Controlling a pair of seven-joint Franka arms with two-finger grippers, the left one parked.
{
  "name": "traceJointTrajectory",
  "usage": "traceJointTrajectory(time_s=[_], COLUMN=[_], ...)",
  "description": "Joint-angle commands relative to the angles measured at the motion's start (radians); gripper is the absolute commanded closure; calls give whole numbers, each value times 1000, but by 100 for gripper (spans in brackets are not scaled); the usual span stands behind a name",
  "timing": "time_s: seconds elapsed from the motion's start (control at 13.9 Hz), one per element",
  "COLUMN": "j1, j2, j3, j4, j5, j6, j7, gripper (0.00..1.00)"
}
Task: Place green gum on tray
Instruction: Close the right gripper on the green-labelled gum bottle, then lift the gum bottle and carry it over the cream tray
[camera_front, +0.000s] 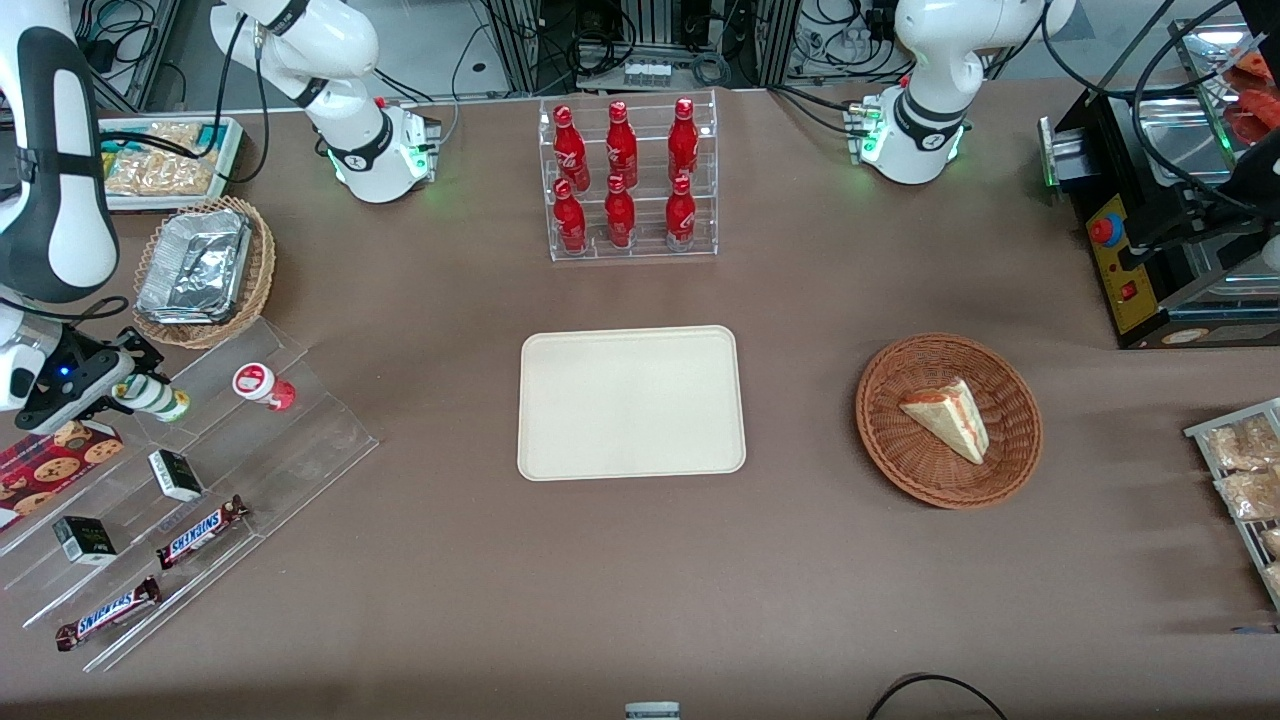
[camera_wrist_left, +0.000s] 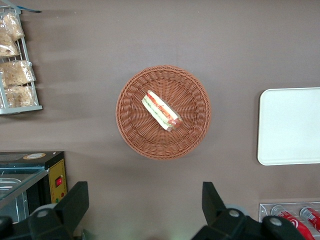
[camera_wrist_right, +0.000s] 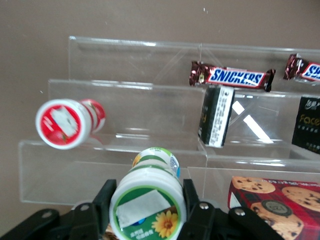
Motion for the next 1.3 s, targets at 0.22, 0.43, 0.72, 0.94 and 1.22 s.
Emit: traceJointTrajectory(time_s=[0.22, 0.43, 0.72, 0.94, 1.22], j1=[157, 292, 464, 584, 703], j2=[0, 12, 72, 148, 283], j3=[1, 1, 1, 1, 3], j4=[107, 107, 145, 223, 357], j5=[18, 17, 20, 22, 78], j6=[-155, -160, -154, -154, -154], j7=[308, 531, 827, 1049, 1284], gripper=[100, 100, 100, 100, 100])
